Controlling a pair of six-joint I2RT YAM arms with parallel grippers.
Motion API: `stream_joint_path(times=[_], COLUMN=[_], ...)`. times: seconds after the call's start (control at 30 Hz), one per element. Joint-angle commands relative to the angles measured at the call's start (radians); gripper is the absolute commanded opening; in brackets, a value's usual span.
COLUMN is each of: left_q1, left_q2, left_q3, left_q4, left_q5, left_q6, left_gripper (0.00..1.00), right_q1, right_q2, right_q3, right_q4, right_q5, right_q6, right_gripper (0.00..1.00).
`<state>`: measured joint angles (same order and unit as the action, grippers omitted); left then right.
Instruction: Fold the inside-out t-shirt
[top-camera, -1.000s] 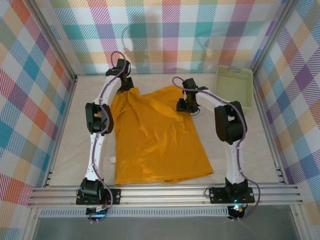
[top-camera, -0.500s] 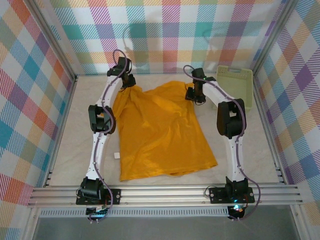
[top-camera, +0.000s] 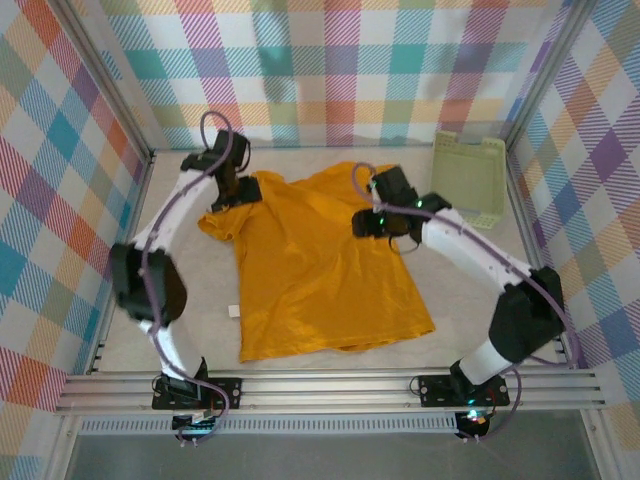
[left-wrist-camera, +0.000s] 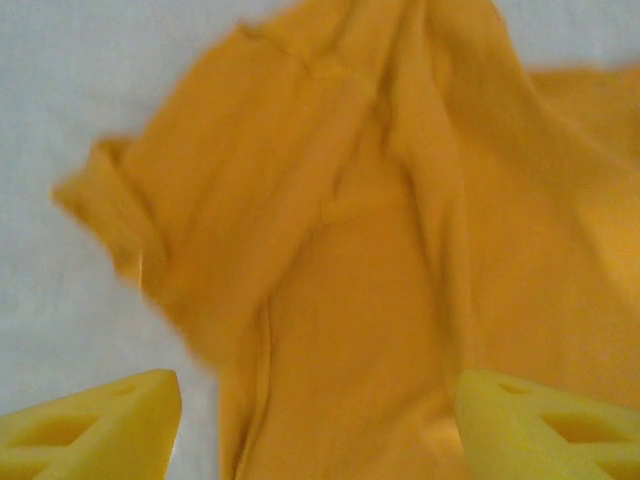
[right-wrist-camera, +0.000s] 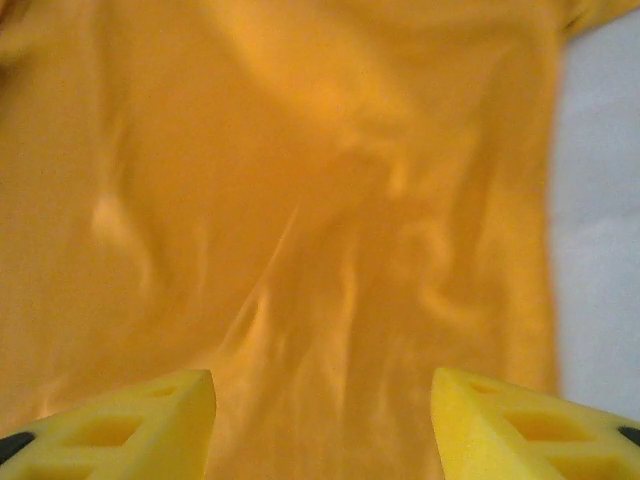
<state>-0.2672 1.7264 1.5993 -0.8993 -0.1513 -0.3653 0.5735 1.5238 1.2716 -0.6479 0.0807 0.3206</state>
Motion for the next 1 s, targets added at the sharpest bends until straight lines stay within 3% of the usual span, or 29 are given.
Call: stream_joint_path(times=[0.0,0.3,0.5,0.7,0.97], left_q1=[-0.075,-0.330,-0.362,-0.363,-0.363], left_q2=[-0.155,-0.621,-0.914,-0.944,-0.950], left_q3=[-0.265,-0.837,-1.046,-1.090,-1.091], left_q4=[0.147,0.322,0.350,0.367,0.383], left_q5=[-0.021,-0.078,-0.054,-0.044,-0.038], left_q6=[-0.072,-0.154,-0.224,-0.230,-0.222], left_gripper=[0.73,0.75,0.83,0.85,0.88], right_q1=[0.100,0.434,0.578,0.665,0.678], right_q2=[-0.077,-0.193,-0.161,-0.079,-0.002], right_q3=[-0.154,-0.414,-0.457,-0.440,-0.434], right_q4=[-0.012,-0.006,0.006,0.011,0.002], right_q5=[0.057,0.138,0.154,0.176,0.235], right_q6=[-0.022,0.080,0.113,0.113,0.136], right_gripper=[0.60,0.59,0.59,0.59,0.59])
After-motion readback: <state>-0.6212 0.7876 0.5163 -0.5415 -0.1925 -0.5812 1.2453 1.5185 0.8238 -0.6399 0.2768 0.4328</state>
